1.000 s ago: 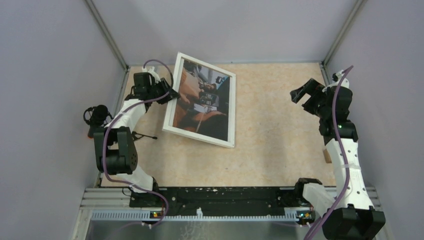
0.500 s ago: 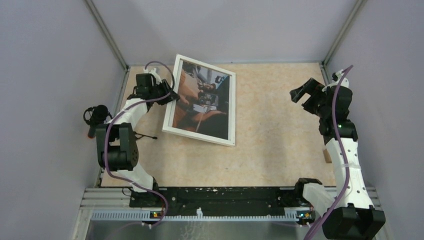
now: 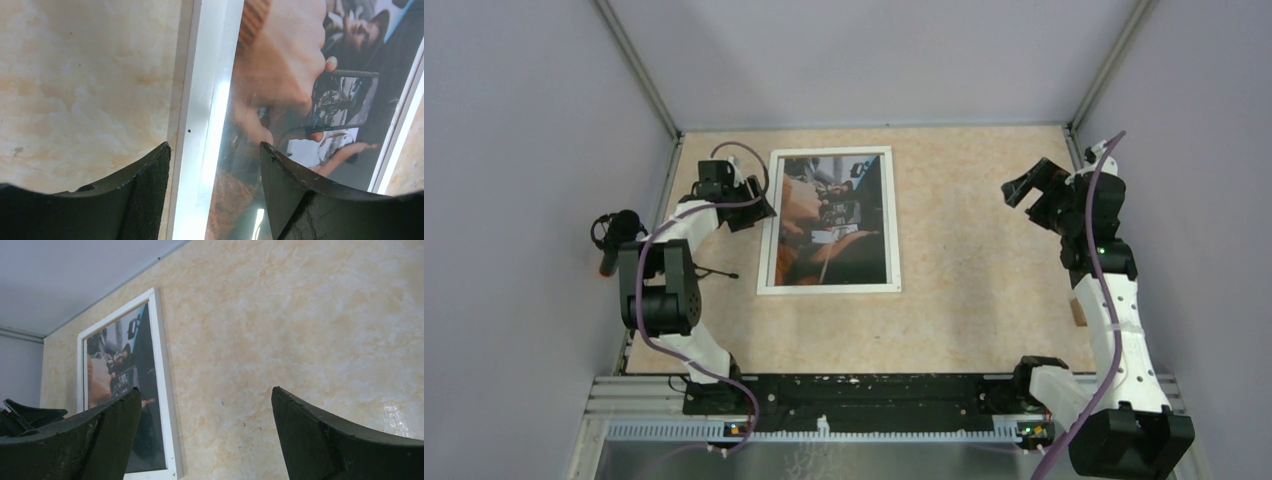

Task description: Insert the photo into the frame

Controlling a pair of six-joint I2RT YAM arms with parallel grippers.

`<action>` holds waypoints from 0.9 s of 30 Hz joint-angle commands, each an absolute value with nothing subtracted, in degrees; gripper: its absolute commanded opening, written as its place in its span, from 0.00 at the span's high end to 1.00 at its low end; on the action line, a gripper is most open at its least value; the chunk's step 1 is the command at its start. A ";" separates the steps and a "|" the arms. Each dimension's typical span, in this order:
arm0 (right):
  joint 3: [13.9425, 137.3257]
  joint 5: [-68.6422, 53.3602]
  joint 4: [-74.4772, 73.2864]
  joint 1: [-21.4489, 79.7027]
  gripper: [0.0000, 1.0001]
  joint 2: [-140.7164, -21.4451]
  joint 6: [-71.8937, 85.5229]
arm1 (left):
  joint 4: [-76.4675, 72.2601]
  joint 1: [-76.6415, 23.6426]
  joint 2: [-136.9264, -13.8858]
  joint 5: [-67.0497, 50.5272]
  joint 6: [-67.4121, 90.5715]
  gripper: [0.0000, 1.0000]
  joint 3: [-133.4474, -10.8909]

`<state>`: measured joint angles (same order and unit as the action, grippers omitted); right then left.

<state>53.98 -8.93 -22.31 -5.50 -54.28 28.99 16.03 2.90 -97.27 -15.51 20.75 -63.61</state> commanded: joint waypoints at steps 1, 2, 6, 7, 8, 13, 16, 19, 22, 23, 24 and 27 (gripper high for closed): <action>54.04 -9.64 -19.93 -5.98 0.01 -54.91 28.39 | 16.44 2.13 -93.51 -13.61 19.15 0.30 -64.42; 54.04 -9.82 -19.95 -5.98 0.01 -55.01 28.32 | 17.10 1.35 -92.54 -13.19 18.98 0.29 -64.52; 54.54 -10.12 -20.43 -5.98 0.01 -55.26 27.36 | 20.13 -4.05 -87.31 -12.21 18.23 0.29 -66.31; 54.76 -10.48 -20.60 -5.98 0.01 -55.28 27.03 | 20.93 -5.66 -85.62 -12.11 17.95 0.30 -66.80; 55.05 -10.99 -20.88 -5.98 0.01 -55.39 26.60 | 21.59 -7.29 -83.97 -11.87 17.71 0.29 -67.40; 58.47 -13.81 -23.82 -4.52 0.01 -56.25 23.72 | 23.10 -15.81 -74.11 -12.10 15.72 0.29 -70.76; 62.14 -12.19 -27.49 -0.71 0.01 -56.01 21.09 | 22.26 -19.26 -67.29 -14.87 14.51 0.29 -72.44; 65.72 -11.73 -30.37 4.36 0.01 -55.48 20.90 | 18.64 -19.51 -60.01 -20.68 13.75 0.27 -72.97; 69.55 -13.69 -34.58 7.88 0.01 -54.40 21.41 | 14.07 -19.45 -52.53 -23.97 13.84 0.17 -73.01; 70.37 -15.46 -35.49 8.32 0.01 -53.62 21.62 | 12.70 -19.49 -50.22 -24.88 13.95 0.14 -72.96; 70.89 -17.46 -35.74 8.50 0.01 -52.59 21.67 | 11.18 -19.44 -48.23 -25.27 14.23 0.11 -73.21; 71.89 -21.50 -36.21 8.53 0.01 -48.18 22.20 | 10.70 -19.50 -43.46 -24.95 14.50 0.04 -75.10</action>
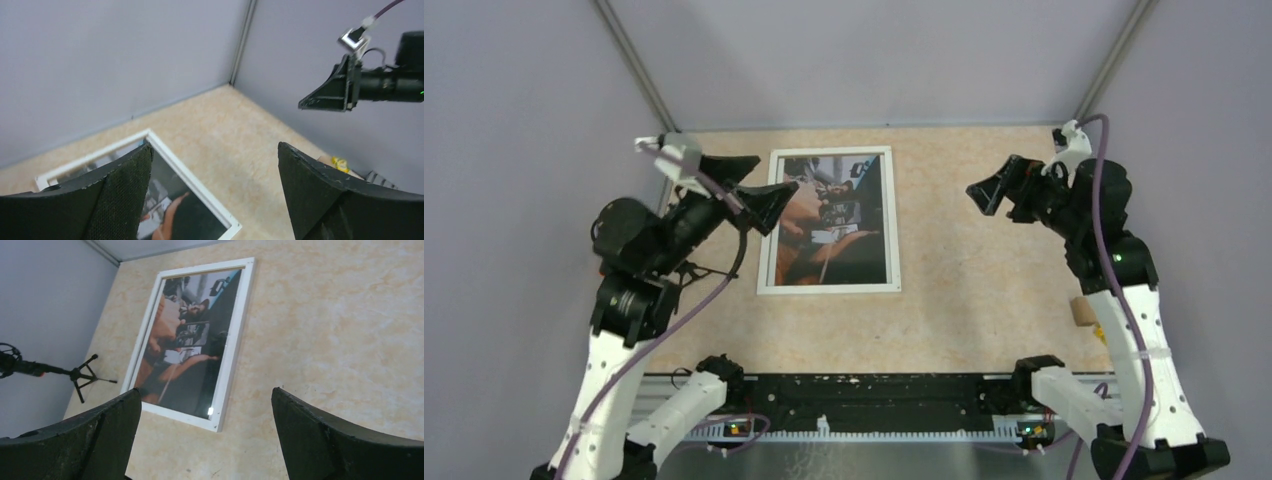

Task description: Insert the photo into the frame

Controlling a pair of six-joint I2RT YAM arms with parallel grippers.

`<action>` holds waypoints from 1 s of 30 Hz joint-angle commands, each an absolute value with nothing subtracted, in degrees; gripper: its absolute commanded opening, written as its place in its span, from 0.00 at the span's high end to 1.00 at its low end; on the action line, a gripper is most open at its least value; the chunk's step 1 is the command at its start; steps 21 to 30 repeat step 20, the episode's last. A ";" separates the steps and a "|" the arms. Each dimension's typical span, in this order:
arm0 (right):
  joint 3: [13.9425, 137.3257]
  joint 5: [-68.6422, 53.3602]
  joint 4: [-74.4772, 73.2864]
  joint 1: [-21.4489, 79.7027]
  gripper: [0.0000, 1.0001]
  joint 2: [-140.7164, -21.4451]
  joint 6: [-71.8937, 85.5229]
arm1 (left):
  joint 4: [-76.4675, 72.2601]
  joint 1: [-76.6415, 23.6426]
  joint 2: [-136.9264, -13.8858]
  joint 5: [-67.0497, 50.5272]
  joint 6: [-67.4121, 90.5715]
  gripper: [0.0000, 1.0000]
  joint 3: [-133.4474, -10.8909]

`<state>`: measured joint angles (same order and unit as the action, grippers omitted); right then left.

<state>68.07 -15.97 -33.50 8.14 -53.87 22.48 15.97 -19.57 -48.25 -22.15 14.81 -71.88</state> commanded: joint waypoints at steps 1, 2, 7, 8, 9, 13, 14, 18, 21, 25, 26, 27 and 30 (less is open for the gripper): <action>72.20 -22.21 -36.45 8.53 0.01 -46.71 22.21 | 11.16 -19.51 -42.01 -24.67 14.50 0.02 -76.01; 72.78 -22.34 -37.12 8.53 0.01 -45.10 22.23 | 11.55 -19.51 -41.14 -24.44 14.44 0.01 -76.81; 76.12 -21.64 -40.81 8.53 0.01 -41.73 22.47 | 12.08 -19.49 -37.49 -21.05 14.77 0.01 -78.53; 76.76 -21.62 -41.61 8.53 0.01 -41.40 22.62 | 11.94 -19.51 -37.12 -20.94 14.97 0.01 -78.59; 77.17 -21.75 -42.15 8.54 0.01 -41.01 22.86 | 11.78 -19.47 -36.88 -20.92 15.21 0.01 -78.64; 77.08 -22.01 -41.30 8.53 0.01 -38.05 24.00 | 12.33 -19.51 -36.73 -21.48 15.88 0.01 -79.52; 76.88 -22.24 -40.78 8.53 0.01 -37.43 24.07 | 12.63 -19.51 -36.74 -21.53 15.99 0.01 -79.67; 76.55 -22.12 -39.57 8.53 0.01 -35.86 24.04 | 13.94 -19.51 -36.41 -20.97 16.08 0.01 -79.93; 75.98 -21.52 -38.05 8.55 0.01 -34.87 24.52 | 14.29 -19.51 -36.23 -20.41 16.08 0.01 -79.92; 75.98 -21.52 -38.05 8.55 0.01 -34.87 24.52 | 14.29 -19.51 -36.23 -20.41 16.08 0.01 -79.92; 75.98 -21.52 -38.05 8.55 0.01 -34.87 24.52 | 14.29 -19.51 -36.23 -20.41 16.08 0.01 -79.92; 75.98 -21.52 -38.05 8.55 0.01 -34.87 24.52 | 14.29 -19.51 -36.23 -20.41 16.08 0.01 -79.92; 75.98 -21.52 -38.05 8.55 0.01 -34.87 24.52 | 14.29 -19.51 -36.23 -20.41 16.08 0.01 -79.92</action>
